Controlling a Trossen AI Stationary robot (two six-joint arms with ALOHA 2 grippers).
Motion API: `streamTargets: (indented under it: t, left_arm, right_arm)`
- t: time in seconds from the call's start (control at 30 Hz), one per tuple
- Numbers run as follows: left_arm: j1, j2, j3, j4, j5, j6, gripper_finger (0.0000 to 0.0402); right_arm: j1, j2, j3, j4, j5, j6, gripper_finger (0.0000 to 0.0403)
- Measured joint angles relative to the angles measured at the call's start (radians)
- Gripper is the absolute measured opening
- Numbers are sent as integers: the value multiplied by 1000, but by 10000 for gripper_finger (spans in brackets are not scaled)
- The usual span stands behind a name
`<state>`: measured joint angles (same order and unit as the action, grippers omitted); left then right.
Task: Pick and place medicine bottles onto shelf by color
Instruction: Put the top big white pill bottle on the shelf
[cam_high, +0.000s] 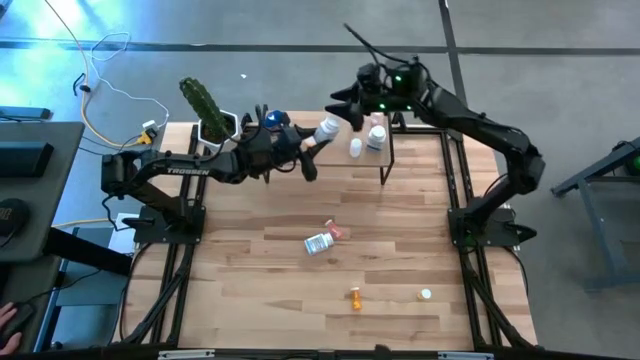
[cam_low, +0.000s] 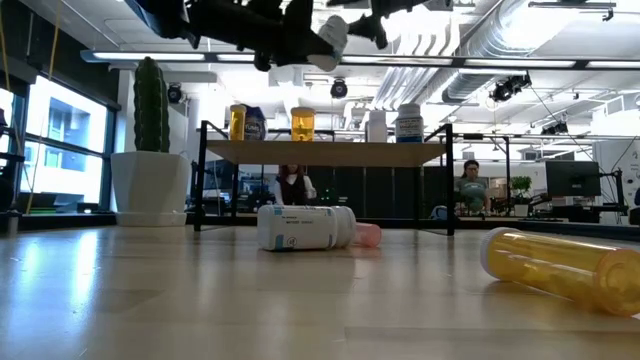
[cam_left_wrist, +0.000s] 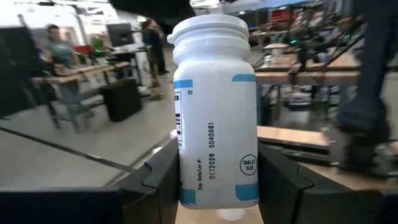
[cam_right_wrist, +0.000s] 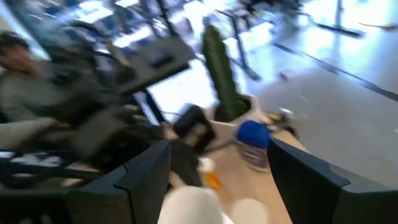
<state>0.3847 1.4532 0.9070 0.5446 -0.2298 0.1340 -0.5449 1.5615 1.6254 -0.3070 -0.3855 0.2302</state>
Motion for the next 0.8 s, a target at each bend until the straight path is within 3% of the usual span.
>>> streamTargets:
  t: [0.1, 0.3, 0.5, 0.8]
  left_arm:
    - [14, 0, 0, 0, -36, 38, 151]
    - [42, 0, 0, -1, -62, 53, 151]
    - [56, 1, 0, -1, -96, 53, 152]
    - [55, 1, 0, -4, -99, 53, 152]
  right_arm:
    - [-15, 40, 83, -103, 58, -9, 257]
    - [-34, 104, 206, -209, 64, 67, 257]
    - [-31, 132, 230, -206, 67, 174, 257]
    - [1, 154, 230, -232, 73, 181, 257]
